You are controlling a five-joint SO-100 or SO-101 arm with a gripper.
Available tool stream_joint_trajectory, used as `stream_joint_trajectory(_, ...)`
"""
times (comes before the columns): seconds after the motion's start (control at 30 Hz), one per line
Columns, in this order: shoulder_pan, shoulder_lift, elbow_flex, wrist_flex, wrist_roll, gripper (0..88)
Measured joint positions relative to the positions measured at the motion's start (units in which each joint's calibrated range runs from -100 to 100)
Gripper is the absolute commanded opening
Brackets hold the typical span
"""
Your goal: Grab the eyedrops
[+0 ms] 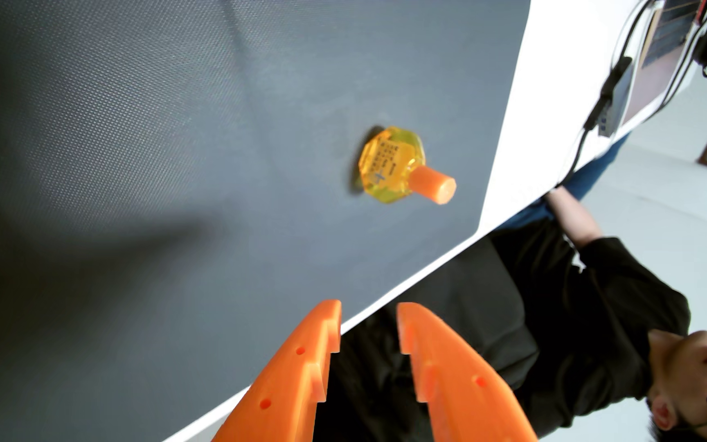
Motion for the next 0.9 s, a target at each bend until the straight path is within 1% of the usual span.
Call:
stream_joint_trajectory(0.2,0.0,13.9,-13.27,0.44,-0.05,11.2)
stream_joint_trajectory(0.4,0.0,31.03,-27.18,4.71,-1.1,11.4)
stream_joint_trajectory(0.6,0.82,47.22,-42.35,12.29,-3.19,21.3)
stream_joint_trajectory(0.7,0.97,53.24,-48.13,14.91,-4.39,21.8)
stream_joint_trajectory(0.9,1.87,60.53,-54.99,15.87,-7.27,22.4)
